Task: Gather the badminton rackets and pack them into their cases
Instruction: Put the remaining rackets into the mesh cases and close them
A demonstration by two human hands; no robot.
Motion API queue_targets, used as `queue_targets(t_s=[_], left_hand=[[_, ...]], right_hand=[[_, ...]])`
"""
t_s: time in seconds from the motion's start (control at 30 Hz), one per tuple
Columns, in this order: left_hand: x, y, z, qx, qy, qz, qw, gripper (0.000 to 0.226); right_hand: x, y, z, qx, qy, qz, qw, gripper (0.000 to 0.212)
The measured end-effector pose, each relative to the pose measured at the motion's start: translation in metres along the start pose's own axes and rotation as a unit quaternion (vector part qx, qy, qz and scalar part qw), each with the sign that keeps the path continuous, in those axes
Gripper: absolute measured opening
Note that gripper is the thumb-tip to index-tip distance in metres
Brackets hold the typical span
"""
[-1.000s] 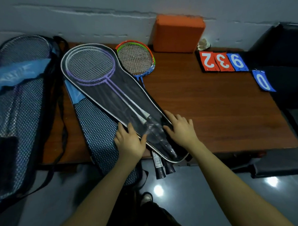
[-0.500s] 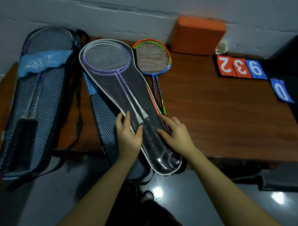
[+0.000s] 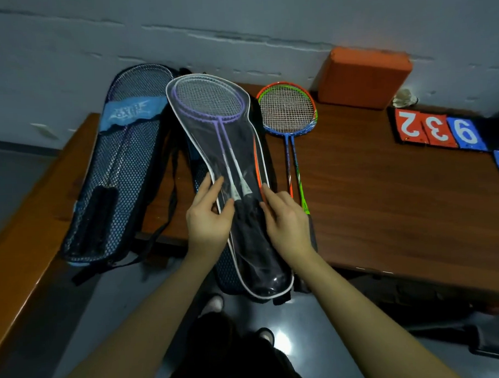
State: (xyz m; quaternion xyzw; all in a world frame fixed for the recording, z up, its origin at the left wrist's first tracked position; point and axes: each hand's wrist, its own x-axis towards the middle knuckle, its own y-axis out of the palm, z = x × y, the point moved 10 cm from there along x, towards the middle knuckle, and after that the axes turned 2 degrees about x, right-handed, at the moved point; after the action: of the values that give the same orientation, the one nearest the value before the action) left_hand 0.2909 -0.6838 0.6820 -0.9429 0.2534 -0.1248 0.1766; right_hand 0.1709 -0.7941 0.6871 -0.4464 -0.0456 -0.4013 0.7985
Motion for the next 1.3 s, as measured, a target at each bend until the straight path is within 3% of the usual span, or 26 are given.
queue_targets(t_s=[0.33, 0.5, 0.73, 1.07, 1.2, 1.3], left_hand=[[0.035, -0.075, 0.003, -0.014, 0.049, -0.009, 0.999, 0.043], [0.072, -0.141, 0.038, -0.016, 0.017, -0.004, 1.000, 0.042], [0.139, -0.210, 0.092, 0.041, 0.029, 0.071, 0.996, 0.043], [0.173, -0.229, 0.178, 0.131, -0.033, 0.104, 0.985, 0.048], [0.173, -0.219, 0.202, 0.156, -0.059, 0.138, 0.976, 0.055], [0.180, -0.214, 0.206, 0.298, -0.002, 0.127, 0.946, 0.054]], right_hand=[[0.030, 0.026, 0.073, 0.017, -0.038, -0.056, 0.998, 0.040], [0.048, 0.086, 0.123, 0.003, -0.024, -0.082, 0.996, 0.033], [0.078, 0.182, 0.176, -0.011, 0.037, -0.056, 0.998, 0.039], [0.070, 0.253, 0.155, 0.040, 0.210, 0.010, 0.977, 0.043], [0.071, 0.273, 0.143, 0.061, 0.219, 0.040, 0.973, 0.047], [0.092, 0.281, 0.130, 0.060, 0.229, 0.040, 0.971, 0.050]])
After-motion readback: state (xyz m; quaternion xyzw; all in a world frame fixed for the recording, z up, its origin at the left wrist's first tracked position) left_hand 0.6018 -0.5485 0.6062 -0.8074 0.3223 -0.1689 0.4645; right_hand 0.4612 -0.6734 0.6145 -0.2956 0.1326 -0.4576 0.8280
